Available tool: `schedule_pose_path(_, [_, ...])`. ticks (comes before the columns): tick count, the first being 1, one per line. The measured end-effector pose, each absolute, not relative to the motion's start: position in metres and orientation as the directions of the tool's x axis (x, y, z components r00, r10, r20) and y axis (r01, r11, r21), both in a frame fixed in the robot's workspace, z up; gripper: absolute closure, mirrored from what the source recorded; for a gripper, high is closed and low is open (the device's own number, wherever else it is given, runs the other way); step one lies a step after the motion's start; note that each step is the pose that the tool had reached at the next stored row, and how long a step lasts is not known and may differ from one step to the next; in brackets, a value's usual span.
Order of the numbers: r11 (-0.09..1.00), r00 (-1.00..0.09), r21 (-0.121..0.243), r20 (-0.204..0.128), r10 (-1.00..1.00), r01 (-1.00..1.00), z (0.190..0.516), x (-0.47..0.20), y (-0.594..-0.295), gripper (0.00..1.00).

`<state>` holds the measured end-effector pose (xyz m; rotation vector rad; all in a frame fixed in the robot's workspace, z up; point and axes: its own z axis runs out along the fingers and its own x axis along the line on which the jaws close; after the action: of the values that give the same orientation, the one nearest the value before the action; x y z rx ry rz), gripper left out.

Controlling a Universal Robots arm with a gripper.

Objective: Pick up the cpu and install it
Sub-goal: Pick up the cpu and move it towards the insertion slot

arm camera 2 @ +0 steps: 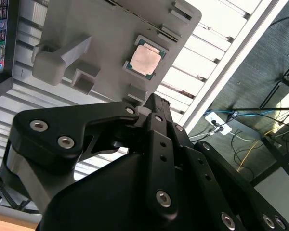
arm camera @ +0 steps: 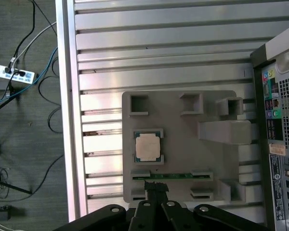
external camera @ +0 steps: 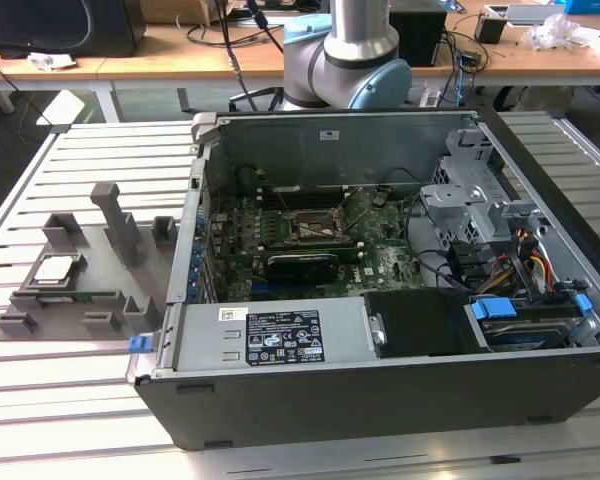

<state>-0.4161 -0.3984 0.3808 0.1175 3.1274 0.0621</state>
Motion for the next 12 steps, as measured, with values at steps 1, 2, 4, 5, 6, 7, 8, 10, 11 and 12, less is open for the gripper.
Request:
schedule_pose_path(1, [0.996, -0.997, 0.040, -0.010, 0.075, 0.075, 0.3807, -0.4160, -0.3984, 0.89])
schedule_pose_path(2, [0.996, -0.997, 0.040, -0.010, 0.075, 0.075, 0.3807, -0.4160, -0.3984, 0.89])
schedule_pose_path(4, [0.996, -0.997, 0.040, -0.010, 0.075, 0.075, 0.3807, -0.4159, -0.3984, 0.89])
schedule_pose_path(5, [0.996, -0.997, 0.040, -0.010, 0.075, 0.075, 0.3807, -0.4159, -0.3984, 0.89])
schedule_pose_path(6, [0.996, -0.997, 0.040, -0.010, 0.075, 0.075, 0.3807, -0.4158, -0.3984, 0.83])
schedule_pose_path(7, [0.996, -0.997, 0.040, -0.010, 0.075, 0.075, 0.3807, -0.4158, -0.3984, 0.83])
schedule_pose_path(8, [0.996, -0.997, 0.040, -0.010, 0.075, 0.075, 0.3807, -0.4157, -0.3984, 0.71])
schedule_pose_path(10, [0.996, -0.997, 0.040, -0.010, 0.075, 0.075, 0.3807, -0.4156, -0.3984, 0.53])
schedule_pose_path(11, [0.996, -0.997, 0.040, -0.010, 0.075, 0.075, 0.3807, -0.4156, -0.3984, 0.46])
schedule_pose_path(12, [0.996, -0.997, 0.040, -0.010, 0.075, 0.075, 0.3807, -0.4155, -0.3984, 0.40])
